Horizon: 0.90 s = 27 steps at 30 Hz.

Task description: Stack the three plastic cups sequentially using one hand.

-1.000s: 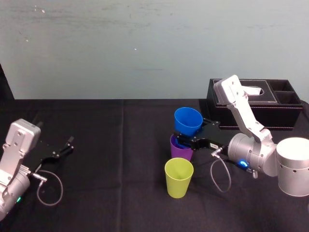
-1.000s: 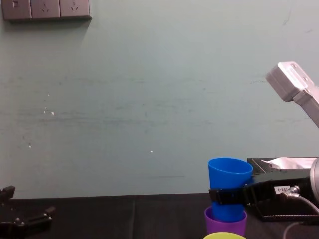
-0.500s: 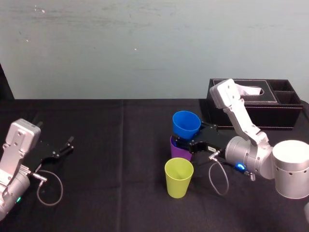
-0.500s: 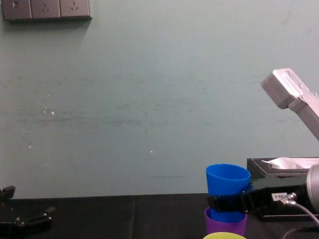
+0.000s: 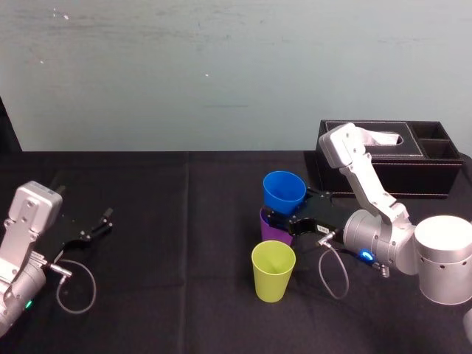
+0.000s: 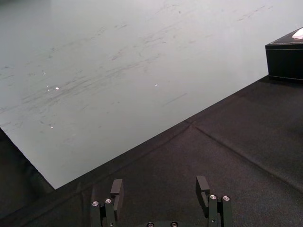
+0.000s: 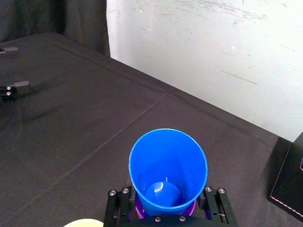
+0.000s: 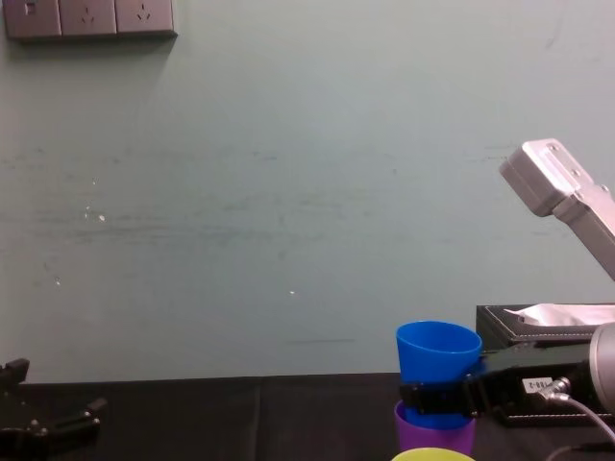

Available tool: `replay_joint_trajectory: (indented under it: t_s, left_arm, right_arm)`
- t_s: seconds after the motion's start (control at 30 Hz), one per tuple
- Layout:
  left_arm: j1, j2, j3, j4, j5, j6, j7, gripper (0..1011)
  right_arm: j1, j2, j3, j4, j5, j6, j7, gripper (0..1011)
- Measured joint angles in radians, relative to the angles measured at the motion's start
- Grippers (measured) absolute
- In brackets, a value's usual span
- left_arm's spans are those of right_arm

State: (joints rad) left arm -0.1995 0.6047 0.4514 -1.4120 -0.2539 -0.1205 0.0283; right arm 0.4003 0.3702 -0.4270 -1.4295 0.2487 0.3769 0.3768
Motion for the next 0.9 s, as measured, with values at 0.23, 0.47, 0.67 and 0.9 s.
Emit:
replay_joint_trajectory:
  t_s: [0.23, 0.47, 0.67, 0.9]
  left_arm:
    - [0.0, 0.0, 0.0, 0.0, 0.0, 0.0, 0.0, 1000]
    - [0.0, 0.0, 0.0, 0.0, 0.0, 0.0, 0.0, 1000]
    - [0.0, 0.0, 0.0, 0.0, 0.0, 0.0, 0.0, 1000]
    - [0.0, 0.0, 0.0, 0.0, 0.0, 0.0, 0.0, 1000]
  right_arm:
    - [-0.001, 0.001, 0.001, -0.001, 0.001, 0.001, 0.0, 782]
    - [-0.001, 0.001, 0.001, -0.002, 0.002, 0.002, 0.0, 973]
    - [-0.001, 0.001, 0.001, -0.002, 0.002, 0.002, 0.0, 1003]
    - [-0.001, 0.001, 0.001, -0.002, 0.002, 0.002, 0.0, 1003]
